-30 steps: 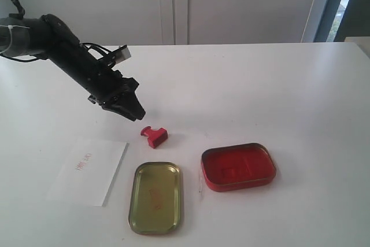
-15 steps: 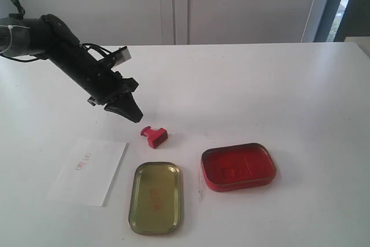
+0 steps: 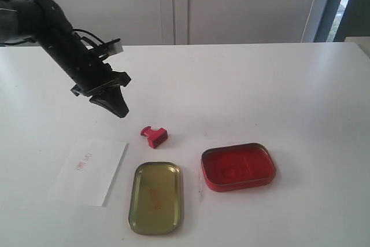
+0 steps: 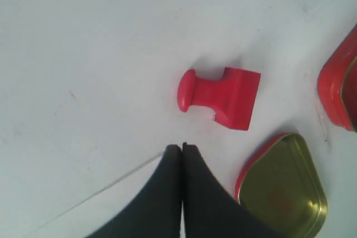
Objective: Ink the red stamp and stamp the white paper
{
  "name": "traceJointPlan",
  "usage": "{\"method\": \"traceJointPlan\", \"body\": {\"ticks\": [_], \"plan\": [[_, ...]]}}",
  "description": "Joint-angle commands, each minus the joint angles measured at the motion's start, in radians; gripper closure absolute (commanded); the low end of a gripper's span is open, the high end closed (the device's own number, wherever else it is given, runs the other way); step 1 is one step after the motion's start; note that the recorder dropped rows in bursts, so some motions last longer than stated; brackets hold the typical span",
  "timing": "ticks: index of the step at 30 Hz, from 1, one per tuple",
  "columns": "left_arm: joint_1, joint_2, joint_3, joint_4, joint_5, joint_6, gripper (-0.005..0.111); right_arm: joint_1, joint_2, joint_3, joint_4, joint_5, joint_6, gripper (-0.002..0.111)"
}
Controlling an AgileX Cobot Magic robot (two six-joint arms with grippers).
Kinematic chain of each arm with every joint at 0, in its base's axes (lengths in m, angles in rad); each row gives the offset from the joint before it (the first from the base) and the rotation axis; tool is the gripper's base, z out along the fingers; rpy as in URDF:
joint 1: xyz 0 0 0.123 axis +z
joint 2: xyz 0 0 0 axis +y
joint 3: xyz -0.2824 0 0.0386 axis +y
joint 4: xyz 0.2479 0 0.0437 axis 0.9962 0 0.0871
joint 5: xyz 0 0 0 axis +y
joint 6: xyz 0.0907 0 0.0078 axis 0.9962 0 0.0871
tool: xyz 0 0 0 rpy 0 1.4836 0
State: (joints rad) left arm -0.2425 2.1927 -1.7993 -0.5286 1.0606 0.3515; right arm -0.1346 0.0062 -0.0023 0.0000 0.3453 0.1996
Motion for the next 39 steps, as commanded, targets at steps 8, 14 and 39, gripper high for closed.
{"method": "traceJointPlan", "body": {"ticks": [8, 14, 39], "plan": [[-0.081, -0.066, -0.003, 0.329, 0.034, -0.233, 0.107, -0.005, -0.006, 0.002, 0.000, -0.003, 0.000, 0.108], [-0.131, -0.107, 0.035, 0.381, 0.010, -0.305, 0.107, -0.005, -0.006, 0.002, 0.000, -0.003, 0.000, 0.108], [-0.131, -0.476, 0.488, 0.320, -0.258, -0.326, 0.107, -0.005, -0.006, 0.002, 0.000, -0.003, 0.000, 0.108]]}}
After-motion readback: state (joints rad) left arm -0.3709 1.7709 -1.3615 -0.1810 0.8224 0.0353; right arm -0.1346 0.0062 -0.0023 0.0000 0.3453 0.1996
